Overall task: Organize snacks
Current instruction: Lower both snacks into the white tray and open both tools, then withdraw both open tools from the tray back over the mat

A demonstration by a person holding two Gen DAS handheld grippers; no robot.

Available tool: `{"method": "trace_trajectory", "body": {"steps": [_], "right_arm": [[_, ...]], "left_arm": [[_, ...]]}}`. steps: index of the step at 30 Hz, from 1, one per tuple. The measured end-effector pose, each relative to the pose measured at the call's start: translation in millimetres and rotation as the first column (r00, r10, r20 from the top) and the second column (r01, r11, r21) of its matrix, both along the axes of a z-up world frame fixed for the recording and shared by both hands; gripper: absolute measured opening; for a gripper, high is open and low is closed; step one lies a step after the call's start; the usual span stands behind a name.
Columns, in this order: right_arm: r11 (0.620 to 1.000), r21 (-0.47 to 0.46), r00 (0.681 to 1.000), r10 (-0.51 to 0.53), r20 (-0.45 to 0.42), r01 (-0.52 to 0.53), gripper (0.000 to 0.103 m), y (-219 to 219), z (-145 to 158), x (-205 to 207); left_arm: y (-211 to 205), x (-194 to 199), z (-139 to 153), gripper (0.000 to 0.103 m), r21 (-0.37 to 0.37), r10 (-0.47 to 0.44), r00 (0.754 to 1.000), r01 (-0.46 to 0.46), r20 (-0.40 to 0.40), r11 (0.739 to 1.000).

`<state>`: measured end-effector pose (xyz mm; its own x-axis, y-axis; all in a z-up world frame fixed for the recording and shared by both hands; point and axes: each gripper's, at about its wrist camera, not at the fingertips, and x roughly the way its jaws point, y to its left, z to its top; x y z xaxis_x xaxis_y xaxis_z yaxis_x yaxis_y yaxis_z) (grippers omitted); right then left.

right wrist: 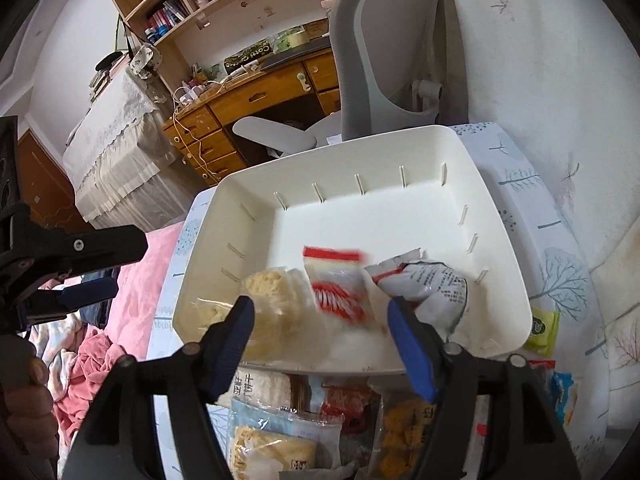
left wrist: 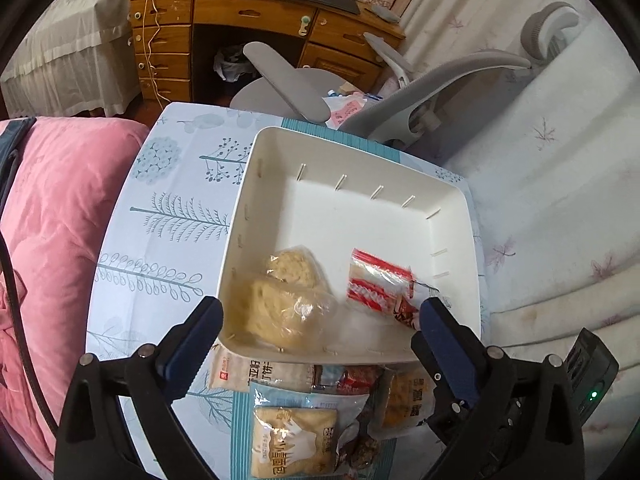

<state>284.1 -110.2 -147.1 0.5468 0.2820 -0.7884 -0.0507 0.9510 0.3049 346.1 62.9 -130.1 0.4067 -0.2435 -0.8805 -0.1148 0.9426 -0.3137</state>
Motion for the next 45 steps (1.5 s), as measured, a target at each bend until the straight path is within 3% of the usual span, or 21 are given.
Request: {"method": "trace_trajectory", "body": {"steps": [12,22,33,45], "right_arm": [[1.000,0.022,1.000,-0.008,0.029,0.007,0.072,-13,19,-29],[0.999,0.042,0.998,-0.035,0.056,0.033,0.072,-35,35,-77],[0.998,0.041,0.997,-0.041,0.072,0.038,0.072,-60,48,-138],[0.998,0.065,0.999,-0.017,0.029,0.015,0.072,-79,43,-192]], "left_arm": [[-17,-42,22,0.098,0.051,-0.035,0.999,0.035,0.017,0.998],[-38,-99,34,0.098,0.071,-0.066,0.998,0.064,0.020,0.995],[-50,-176,39,0.098,0.063,-0.026,0.999,0.023,0.038,0.998],[-63,-241,26,0.098,0.103,0.025,0.999,-0.022,-0.028,0.994]]}}
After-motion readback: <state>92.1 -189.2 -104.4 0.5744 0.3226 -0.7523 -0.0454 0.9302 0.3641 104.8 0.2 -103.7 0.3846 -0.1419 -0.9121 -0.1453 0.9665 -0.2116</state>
